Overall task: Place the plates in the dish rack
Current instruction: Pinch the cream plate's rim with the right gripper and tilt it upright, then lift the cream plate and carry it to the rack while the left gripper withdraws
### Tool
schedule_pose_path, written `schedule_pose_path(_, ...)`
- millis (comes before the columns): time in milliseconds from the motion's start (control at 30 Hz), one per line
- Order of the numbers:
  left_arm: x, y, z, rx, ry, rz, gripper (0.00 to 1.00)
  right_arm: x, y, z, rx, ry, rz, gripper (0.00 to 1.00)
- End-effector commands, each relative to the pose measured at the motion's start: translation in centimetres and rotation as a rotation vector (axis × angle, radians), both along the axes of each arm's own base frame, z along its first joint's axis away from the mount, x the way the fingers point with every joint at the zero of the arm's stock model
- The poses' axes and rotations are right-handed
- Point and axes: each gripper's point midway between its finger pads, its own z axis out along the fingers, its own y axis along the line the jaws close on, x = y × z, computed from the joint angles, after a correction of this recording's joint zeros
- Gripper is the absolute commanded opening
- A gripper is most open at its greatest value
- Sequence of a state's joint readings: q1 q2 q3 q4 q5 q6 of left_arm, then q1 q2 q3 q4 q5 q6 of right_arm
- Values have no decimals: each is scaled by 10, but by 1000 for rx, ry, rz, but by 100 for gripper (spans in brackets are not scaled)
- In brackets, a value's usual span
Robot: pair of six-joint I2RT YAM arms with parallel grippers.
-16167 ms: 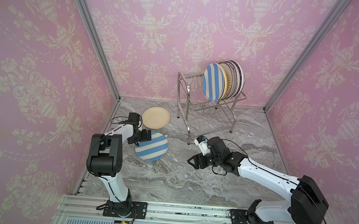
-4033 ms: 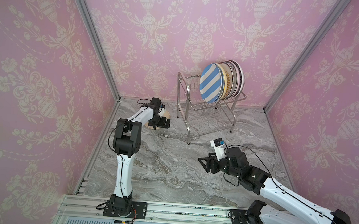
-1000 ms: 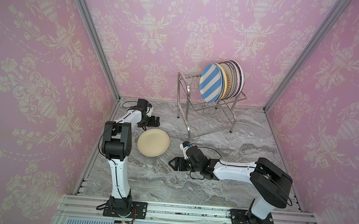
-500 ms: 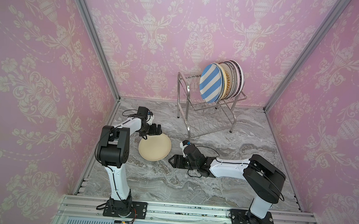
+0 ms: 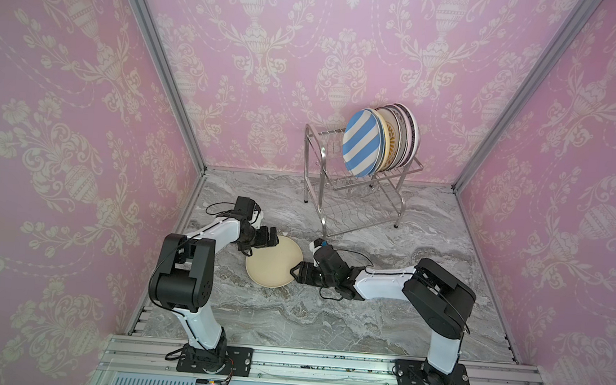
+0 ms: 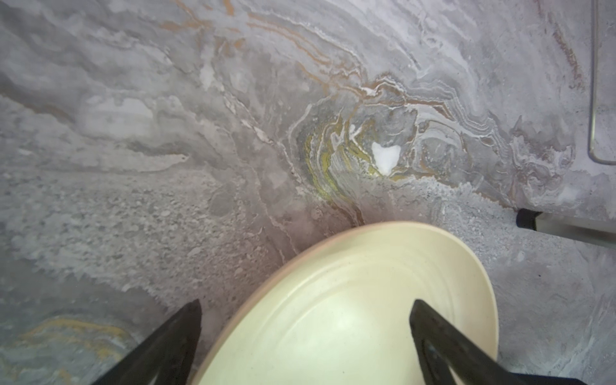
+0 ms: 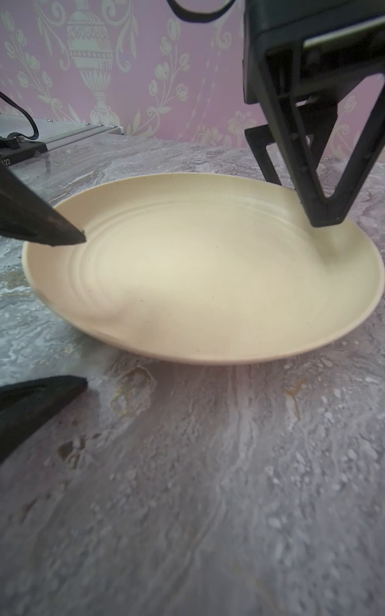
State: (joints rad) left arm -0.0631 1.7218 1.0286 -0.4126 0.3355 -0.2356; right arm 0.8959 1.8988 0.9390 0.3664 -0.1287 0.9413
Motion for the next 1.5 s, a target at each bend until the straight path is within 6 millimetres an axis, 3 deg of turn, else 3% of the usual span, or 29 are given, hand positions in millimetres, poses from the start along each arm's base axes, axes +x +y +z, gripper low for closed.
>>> schedule_pose_path(0,0,-12,7,-33,-28,3,99,6,-2,-7,9,11,-21,60)
schedule_pose_path(400,-17,-23,7,-6,-9,-33,99,11,-2,-12,30,17,-47,45)
schedule_pose_path(900,-38,-46,15,-20,-35,-33,99,15,-21,13,-28,-78,-64,18)
schedule_pose_path(1267,-26,-45,59,-20,-157,-3,99,8,-55,47,-115,-164,-90,3)
schedule_pose_path(1367,-24,-41,78,-12,-210,11,99,3,-63,55,-153,-176,-81,2)
schedule_pose_path(1467,-21,-34,110,24,-294,13,99,-4,-83,66,-244,-201,-79,1)
